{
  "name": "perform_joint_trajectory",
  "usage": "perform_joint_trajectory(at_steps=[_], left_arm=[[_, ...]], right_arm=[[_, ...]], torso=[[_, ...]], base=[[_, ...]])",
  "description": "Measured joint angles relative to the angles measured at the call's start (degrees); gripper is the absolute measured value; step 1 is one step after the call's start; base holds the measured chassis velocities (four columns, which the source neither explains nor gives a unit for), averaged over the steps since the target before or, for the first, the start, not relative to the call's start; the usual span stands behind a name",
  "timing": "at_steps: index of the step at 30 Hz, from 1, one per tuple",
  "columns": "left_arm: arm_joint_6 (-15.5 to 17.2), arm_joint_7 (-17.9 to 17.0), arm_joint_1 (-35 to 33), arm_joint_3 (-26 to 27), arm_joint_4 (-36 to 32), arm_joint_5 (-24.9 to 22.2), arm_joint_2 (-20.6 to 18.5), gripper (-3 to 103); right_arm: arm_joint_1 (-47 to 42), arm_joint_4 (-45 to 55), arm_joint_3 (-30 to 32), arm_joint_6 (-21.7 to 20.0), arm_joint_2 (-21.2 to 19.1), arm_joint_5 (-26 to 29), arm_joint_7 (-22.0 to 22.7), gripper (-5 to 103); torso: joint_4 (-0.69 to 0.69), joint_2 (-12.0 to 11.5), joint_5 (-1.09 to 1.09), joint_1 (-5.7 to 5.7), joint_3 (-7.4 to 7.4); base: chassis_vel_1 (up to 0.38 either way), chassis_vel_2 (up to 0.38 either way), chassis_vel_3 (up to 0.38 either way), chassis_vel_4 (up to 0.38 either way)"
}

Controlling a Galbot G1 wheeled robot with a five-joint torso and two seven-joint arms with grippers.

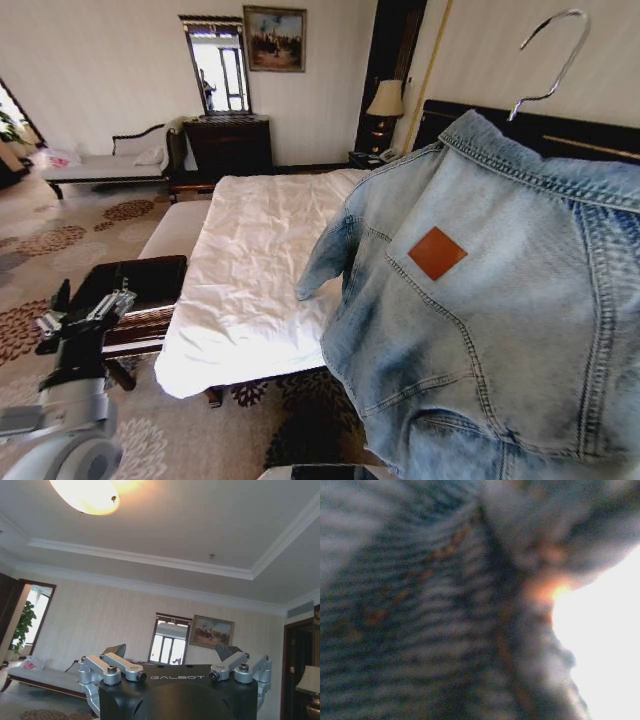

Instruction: Pick up the clothes from the bed and hang them on the clothes hanger.

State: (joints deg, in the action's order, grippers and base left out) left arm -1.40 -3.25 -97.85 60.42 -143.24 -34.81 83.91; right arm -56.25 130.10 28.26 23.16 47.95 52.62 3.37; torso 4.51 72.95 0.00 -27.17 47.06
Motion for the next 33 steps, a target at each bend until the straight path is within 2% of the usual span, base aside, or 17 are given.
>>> perform_joint_trajectory(at_steps=[33], left_arm=[[-1.76,1.03,-0.23,-1.25,0.0,-0.1,0.19,100]], right_arm=[[-1.79,1.09,1.67,-0.03,0.09,0.09,-0.03,21]], torso=[[0.01,0.0,0.0,0.0,0.0]], base=[[-0.109,-0.108,-0.106,-0.109]])
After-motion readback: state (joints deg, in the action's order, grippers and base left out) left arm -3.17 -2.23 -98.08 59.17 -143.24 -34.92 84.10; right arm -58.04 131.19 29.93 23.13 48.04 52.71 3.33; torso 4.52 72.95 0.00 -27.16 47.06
